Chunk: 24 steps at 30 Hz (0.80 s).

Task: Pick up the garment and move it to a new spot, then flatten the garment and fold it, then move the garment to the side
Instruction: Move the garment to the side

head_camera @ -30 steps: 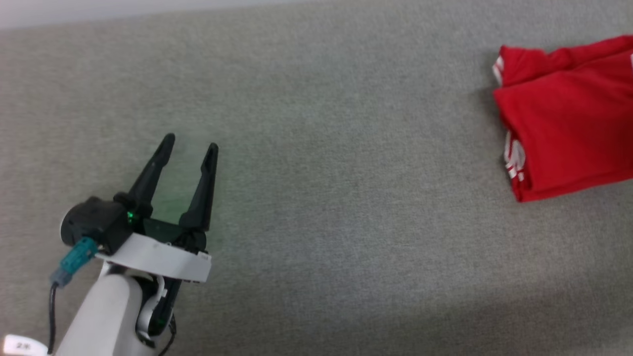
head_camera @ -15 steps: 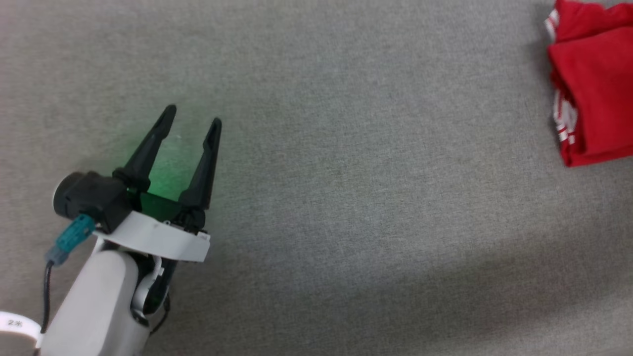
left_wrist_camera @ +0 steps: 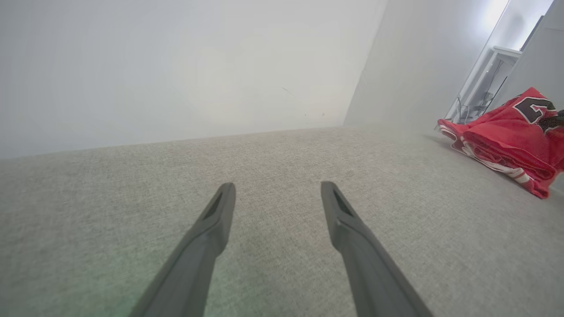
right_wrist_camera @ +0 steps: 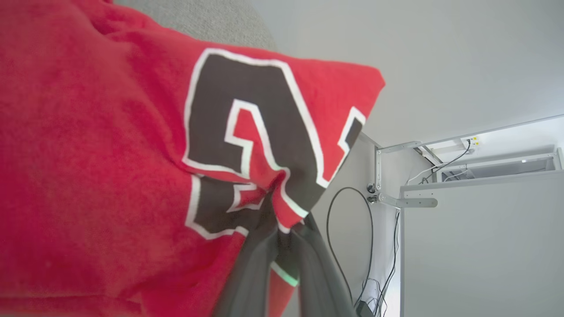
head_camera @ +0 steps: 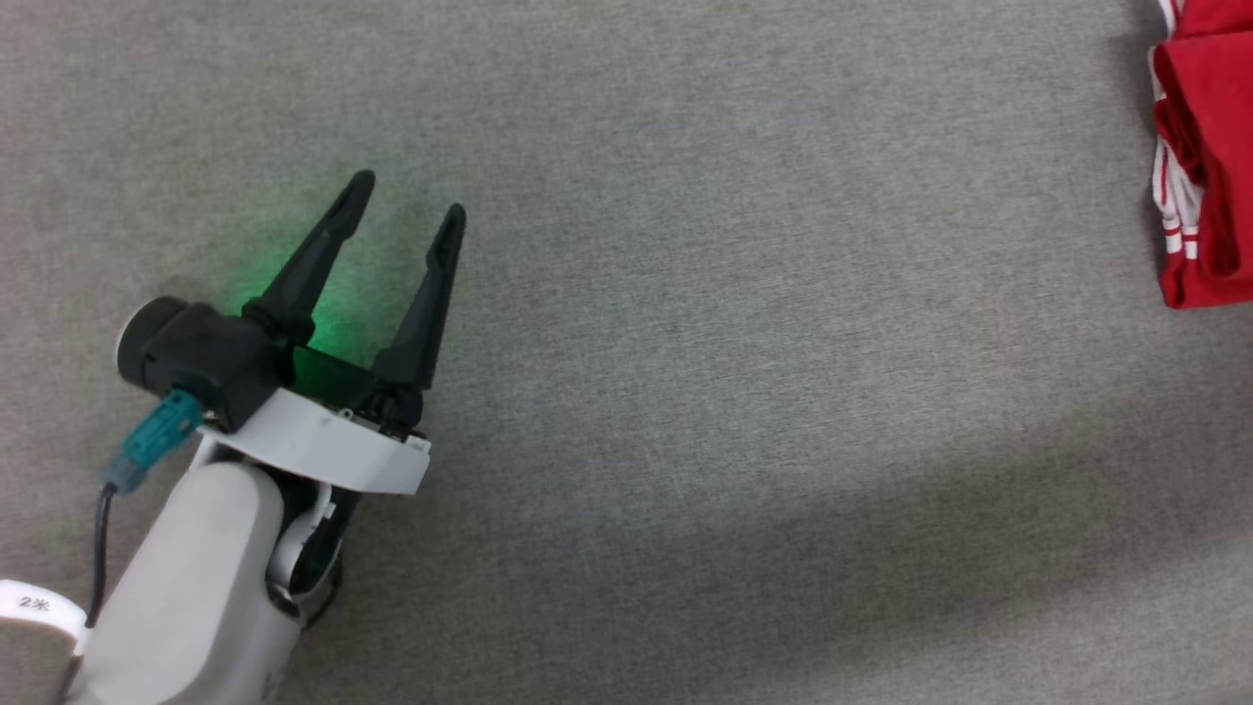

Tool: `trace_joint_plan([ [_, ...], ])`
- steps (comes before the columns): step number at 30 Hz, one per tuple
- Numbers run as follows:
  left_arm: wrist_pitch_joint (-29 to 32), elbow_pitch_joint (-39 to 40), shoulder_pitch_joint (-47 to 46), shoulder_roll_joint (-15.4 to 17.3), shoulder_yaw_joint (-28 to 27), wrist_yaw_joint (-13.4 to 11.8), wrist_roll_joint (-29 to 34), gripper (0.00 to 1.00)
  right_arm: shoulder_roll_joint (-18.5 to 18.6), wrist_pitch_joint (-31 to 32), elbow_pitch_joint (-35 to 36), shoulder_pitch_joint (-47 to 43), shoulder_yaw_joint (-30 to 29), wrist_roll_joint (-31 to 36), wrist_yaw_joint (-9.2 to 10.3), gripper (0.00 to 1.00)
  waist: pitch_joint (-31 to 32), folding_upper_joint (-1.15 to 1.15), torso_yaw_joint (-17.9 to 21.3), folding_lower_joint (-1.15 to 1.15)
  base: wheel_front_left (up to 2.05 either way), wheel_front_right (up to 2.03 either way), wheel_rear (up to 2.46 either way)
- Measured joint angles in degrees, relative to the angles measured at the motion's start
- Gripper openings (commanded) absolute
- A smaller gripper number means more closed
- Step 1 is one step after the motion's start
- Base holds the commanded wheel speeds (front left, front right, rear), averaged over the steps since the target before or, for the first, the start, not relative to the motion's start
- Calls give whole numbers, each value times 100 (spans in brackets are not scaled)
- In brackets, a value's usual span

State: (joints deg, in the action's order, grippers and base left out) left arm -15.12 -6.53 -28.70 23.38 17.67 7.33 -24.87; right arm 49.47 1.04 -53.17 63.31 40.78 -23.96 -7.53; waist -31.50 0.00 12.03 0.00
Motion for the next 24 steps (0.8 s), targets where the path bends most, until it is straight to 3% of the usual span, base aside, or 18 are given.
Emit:
trace_joint_plan([
  [2,0,-7,-26,-4,26,2,-1,100,-73,-78,-175,51,-16,70,0,0,-10,0,-33,0,0,0,0],
  [6,0,-16,-42,4,32,4,-19,100,-187,-325,-558,190,-148,268,0,18,-21,0,-89,0,0,0,0],
  [8,0,-23,-44,15,25,4,-29,100,-226,-493,-737,277,-202,422,0,40,-20,0,-105,0,0,0,0],
  [9,0,-26,-46,22,21,4,-31,100,-257,-549,-822,313,-226,485,0,44,-16,0,-112,0,0,0,0],
  [10,0,-32,-47,23,16,4,-34,100,-294,-609,-903,331,-253,523,1,55,-7,0,-116,0,0,0,0],
  [11,0,-33,-46,23,11,4,-33,100,-330,-700,-971,343,-268,581,0,74,3,0,-119,0,0,0,0],
  [12,0,-34,-45,24,3,4,-33,100,-348,-779,-1046,375,-276,689,0,100,13,0,-121,0,0,0,0],
  [24,0,-57,-8,-85,-29,4,4,100,-556,-1293,-1724,608,-376,998,1,100,228,0,-115,0,0,0,0],
])
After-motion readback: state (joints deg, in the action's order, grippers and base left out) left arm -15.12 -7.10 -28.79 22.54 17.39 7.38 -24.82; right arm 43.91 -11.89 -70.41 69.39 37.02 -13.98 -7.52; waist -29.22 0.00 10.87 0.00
